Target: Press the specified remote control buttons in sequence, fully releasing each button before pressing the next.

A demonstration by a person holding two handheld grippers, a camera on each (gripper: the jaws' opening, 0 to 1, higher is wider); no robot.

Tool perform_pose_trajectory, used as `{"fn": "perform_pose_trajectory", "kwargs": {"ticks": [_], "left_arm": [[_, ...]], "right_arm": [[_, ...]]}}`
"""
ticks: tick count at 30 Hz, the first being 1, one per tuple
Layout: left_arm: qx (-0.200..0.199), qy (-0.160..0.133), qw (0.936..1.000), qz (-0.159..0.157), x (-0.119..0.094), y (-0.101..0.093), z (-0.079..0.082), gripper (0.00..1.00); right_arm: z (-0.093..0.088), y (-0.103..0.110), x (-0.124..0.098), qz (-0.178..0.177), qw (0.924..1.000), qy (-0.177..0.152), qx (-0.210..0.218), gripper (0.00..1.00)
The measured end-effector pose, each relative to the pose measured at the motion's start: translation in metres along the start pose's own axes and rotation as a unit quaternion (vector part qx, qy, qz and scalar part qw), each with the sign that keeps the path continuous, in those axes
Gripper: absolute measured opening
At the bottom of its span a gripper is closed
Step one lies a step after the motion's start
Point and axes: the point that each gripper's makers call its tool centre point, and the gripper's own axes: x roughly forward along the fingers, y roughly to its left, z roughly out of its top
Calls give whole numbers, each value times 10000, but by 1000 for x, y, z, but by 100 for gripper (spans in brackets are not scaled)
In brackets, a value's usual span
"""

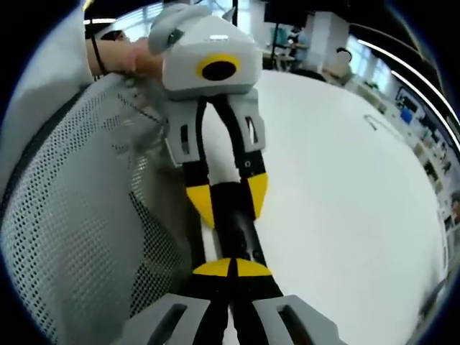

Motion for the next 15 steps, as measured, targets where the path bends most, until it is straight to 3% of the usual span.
{"fn": "perform_pose_trajectory", "kwargs": {"ticks": [8, 15], "left_arm": [[16, 8, 10000, -6, 0, 0, 0, 25], [38, 9, 10000, -28, 0, 0, 0, 25]], "right_arm": [[1, 4, 3, 98, 9994, 155, -309, 0], [0, 3, 4, 180, 9994, 186, -247, 0]]}}
